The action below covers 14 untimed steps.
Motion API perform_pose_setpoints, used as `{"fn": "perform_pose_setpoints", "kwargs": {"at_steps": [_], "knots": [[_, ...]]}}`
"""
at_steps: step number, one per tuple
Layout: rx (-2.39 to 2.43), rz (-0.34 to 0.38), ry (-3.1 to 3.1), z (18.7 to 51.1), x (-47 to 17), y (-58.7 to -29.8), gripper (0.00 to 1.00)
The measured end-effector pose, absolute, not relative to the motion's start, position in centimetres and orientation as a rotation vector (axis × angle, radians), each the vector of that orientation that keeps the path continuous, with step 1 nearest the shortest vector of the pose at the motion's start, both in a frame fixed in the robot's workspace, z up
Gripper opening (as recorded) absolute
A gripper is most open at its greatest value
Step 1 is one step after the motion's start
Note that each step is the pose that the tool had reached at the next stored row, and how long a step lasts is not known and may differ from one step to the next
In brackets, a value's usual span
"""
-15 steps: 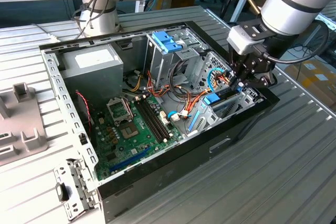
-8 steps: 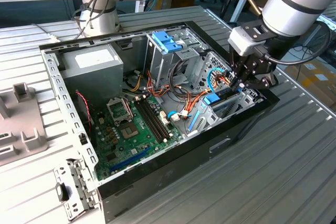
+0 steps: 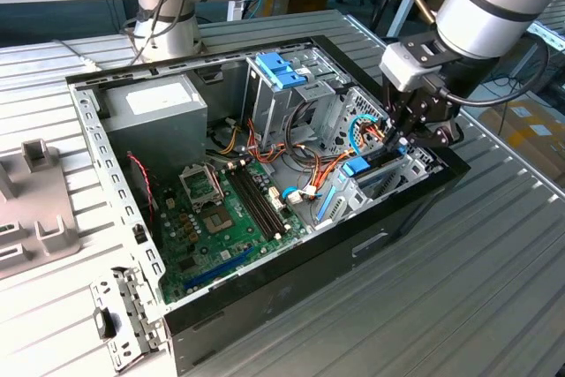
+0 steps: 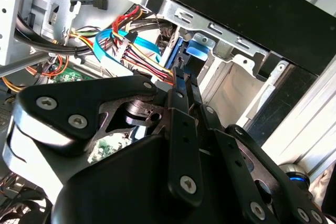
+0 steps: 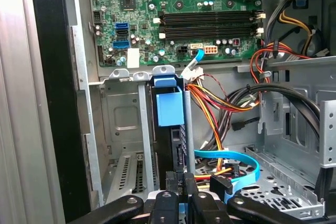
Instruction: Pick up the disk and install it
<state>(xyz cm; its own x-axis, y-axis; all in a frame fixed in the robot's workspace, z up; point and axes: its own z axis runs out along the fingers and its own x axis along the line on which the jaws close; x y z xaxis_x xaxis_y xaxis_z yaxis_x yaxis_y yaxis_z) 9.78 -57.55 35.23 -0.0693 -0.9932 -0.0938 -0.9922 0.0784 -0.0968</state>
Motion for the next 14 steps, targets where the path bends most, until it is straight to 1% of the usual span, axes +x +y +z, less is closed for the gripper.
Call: {"fn": "perform_pose_setpoints", "kwargs": {"at_steps": [14], "knots": [[-2.049,-0.01,2.2,34.7,9.74,-57.36,0.16]]}}
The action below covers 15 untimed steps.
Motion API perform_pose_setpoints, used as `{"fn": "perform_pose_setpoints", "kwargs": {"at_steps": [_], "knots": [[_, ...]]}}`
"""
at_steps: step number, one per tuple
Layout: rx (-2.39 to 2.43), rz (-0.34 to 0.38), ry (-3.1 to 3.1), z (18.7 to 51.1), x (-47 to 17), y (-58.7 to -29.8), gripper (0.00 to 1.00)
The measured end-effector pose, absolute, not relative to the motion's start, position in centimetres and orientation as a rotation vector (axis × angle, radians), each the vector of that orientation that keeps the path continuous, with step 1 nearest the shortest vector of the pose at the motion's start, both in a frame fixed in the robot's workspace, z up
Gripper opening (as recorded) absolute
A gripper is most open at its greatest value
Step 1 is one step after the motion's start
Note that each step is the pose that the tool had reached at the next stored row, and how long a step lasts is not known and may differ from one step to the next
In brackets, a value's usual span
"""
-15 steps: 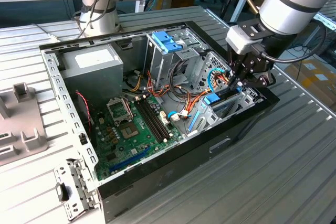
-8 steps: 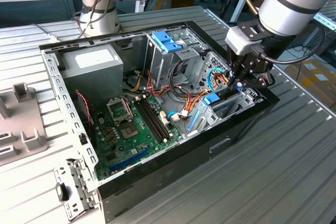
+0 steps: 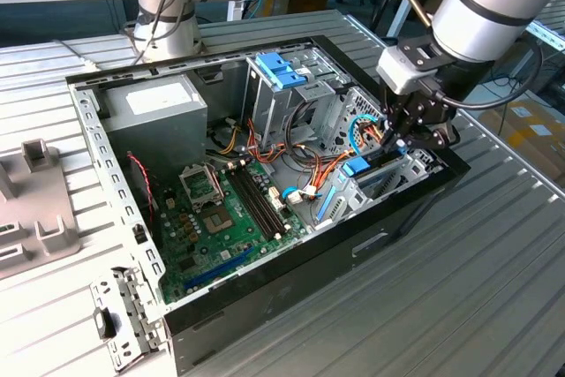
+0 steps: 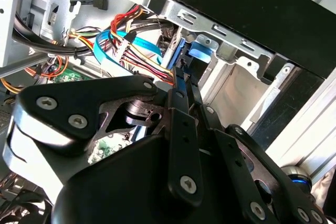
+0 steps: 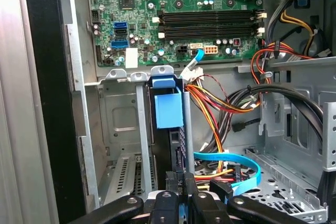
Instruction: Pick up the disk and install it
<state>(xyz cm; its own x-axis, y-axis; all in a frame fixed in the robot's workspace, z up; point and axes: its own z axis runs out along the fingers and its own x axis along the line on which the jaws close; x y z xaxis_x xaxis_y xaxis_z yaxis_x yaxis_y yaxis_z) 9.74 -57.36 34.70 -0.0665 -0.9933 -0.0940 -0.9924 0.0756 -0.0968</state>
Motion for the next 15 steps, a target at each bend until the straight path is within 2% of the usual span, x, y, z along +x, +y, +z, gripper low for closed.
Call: {"fn": "perform_pose_setpoints", "kwargs": {"at_steps": [15], "knots": [[-2.079,-0.008,2.172,34.29,9.73,-57.36,0.16]]}}
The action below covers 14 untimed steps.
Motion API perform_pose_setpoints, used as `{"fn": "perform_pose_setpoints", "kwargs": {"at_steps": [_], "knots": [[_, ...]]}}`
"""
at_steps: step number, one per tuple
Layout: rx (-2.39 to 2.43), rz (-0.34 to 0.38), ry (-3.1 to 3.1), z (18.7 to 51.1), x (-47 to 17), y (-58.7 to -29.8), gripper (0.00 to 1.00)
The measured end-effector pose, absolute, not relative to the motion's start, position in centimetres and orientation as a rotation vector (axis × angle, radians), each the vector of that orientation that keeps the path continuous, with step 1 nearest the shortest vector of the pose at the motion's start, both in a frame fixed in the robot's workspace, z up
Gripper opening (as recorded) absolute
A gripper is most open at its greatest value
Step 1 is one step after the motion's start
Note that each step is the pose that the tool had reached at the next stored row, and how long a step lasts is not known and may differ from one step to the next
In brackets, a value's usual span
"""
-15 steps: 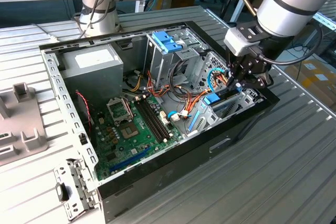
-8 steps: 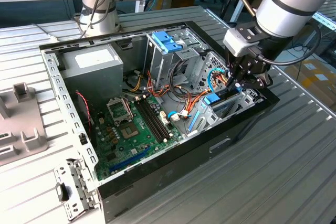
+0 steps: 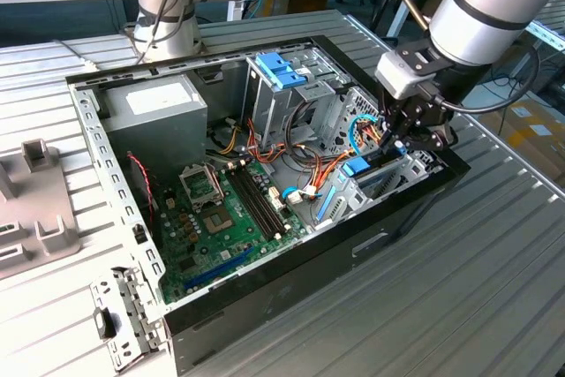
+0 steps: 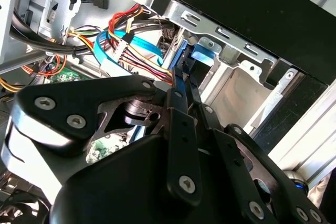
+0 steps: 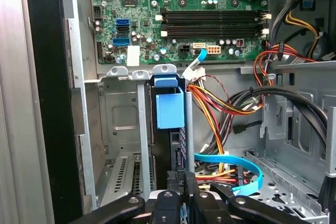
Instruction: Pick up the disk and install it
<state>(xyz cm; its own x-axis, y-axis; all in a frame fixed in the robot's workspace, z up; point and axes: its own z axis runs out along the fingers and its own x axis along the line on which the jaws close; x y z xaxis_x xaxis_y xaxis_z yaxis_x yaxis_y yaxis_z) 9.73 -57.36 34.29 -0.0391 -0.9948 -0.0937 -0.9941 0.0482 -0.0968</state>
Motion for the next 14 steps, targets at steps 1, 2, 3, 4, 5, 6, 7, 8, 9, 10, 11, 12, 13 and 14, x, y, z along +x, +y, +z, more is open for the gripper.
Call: {"fn": "perform_pose_setpoints", "kwargs": {"at_steps": [1,2,3,4,5,6,7,8,9,10,11,12,13,14], "knots": [[-2.079,-0.008,2.172,34.3,9.7,-57.4,0.16],[-2.079,-0.008,2.172,34.2,9.7,-57.4,0.16],[-2.079,-0.008,2.172,34.2,9.7,-57.4,0.16],[-2.079,-0.008,2.172,34.2,9.7,-57.4,0.16],[-2.079,-0.008,2.172,34.2,9.7,-57.4,0.16],[-2.079,-0.007,2.172,34.2,9.7,-57.4,0.18],[-2.079,-0.007,2.172,34.2,9.7,-57.4,0.18],[-2.079,-0.007,2.172,34.2,9.7,-57.4,0.24],[-2.079,-0.008,2.172,34.2,9.7,-57.4,0.3],[-2.079,-0.008,2.172,34.2,9.7,-57.4,0.3],[-2.079,-0.008,2.172,34.4,9.7,-57.4,0.3],[-2.079,-0.007,2.172,34.5,9.7,-57.4,0.3],[-2.078,-0.006,2.171,34.9,9.7,-57.4,0.3],[-2.076,-0.003,2.17,35.3,9.7,-57.4,0.3]]}}
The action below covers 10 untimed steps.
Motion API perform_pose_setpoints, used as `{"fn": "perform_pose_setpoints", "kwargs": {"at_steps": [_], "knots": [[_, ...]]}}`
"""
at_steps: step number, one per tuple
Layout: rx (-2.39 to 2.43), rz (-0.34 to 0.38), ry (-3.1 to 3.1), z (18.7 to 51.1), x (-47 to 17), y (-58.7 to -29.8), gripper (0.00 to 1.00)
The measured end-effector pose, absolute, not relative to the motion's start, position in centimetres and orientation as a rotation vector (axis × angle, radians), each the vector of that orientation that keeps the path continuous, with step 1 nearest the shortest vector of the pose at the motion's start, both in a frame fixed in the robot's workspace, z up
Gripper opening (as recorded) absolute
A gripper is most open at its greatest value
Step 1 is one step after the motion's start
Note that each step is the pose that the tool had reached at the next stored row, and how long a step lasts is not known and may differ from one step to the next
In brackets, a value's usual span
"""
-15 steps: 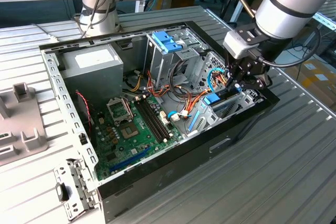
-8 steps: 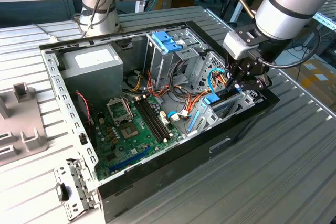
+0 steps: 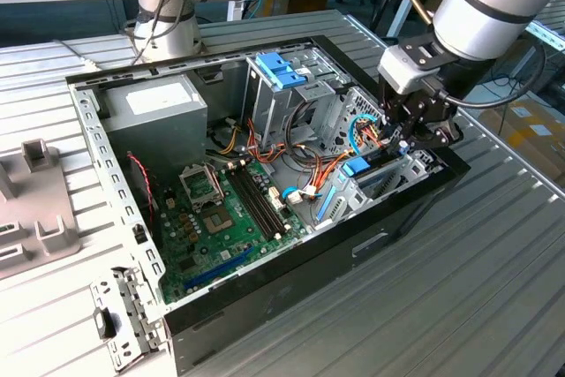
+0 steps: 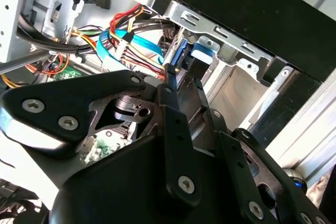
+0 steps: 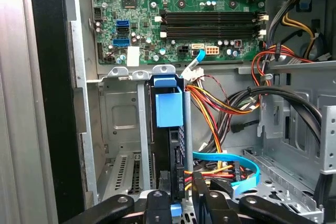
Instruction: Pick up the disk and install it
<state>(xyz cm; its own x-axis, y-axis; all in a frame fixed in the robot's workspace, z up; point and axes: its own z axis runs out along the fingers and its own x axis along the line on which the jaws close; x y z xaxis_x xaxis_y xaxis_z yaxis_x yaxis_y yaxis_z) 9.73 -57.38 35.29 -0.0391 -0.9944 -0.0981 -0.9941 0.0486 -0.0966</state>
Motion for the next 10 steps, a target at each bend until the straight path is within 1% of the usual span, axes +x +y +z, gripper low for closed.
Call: {"fn": "perform_pose_setpoints", "kwargs": {"at_steps": [8,9,10], "knots": [[-2.074,0.002,2.168,36.5,9.73,-57.37,0.3],[-2.074,0.002,2.168,36.5,9.73,-57.37,0.29],[-2.074,0.002,2.168,36.51,9.73,-57.36,0.22]]}}
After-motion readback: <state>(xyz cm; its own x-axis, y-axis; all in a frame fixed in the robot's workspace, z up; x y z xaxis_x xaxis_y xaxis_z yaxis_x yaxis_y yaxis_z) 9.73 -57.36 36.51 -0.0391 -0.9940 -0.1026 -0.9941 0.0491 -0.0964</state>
